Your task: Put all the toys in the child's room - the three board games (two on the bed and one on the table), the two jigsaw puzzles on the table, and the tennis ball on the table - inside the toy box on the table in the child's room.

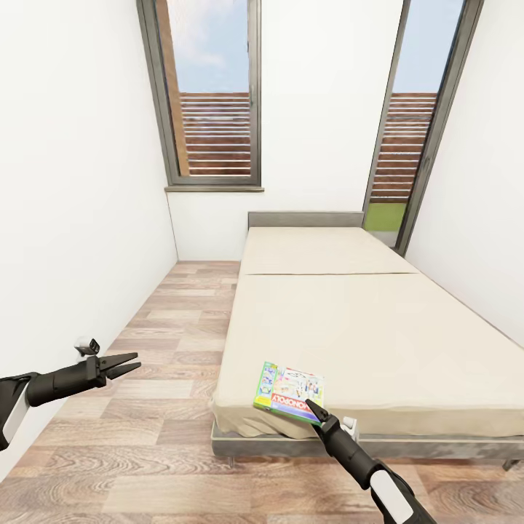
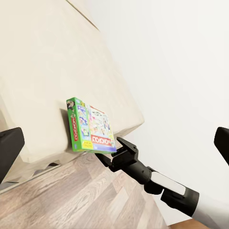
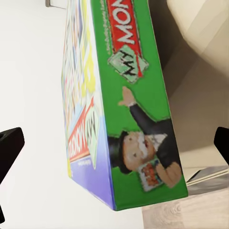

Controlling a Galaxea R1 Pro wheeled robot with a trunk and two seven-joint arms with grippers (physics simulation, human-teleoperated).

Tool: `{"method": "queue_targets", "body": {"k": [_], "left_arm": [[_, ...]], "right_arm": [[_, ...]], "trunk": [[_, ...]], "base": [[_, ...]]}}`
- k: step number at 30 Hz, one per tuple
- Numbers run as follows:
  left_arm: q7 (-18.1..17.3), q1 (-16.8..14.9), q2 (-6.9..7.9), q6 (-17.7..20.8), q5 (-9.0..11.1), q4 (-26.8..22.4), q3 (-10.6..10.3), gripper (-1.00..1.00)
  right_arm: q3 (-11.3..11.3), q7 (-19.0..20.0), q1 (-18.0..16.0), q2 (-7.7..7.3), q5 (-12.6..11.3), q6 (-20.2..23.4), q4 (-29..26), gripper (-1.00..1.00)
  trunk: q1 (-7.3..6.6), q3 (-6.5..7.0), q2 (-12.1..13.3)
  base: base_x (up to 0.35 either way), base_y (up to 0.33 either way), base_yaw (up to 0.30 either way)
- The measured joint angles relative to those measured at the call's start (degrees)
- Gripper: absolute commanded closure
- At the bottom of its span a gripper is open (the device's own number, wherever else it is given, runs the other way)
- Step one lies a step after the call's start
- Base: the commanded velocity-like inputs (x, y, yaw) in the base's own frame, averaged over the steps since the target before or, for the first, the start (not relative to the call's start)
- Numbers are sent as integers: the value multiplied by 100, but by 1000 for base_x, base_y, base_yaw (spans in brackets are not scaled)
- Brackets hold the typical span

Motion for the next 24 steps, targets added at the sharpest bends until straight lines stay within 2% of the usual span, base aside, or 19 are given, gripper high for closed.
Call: {"method": "queue_targets", "body": {"k": [24], "left_arm": [[7, 0, -1, -1, -1, 0, -1, -100]], "right_arm": [[0, 2, 0, 0, -5, 3, 0, -100]], "trunk": [[0, 0, 0]], "base": [[0, 0, 0]]}}
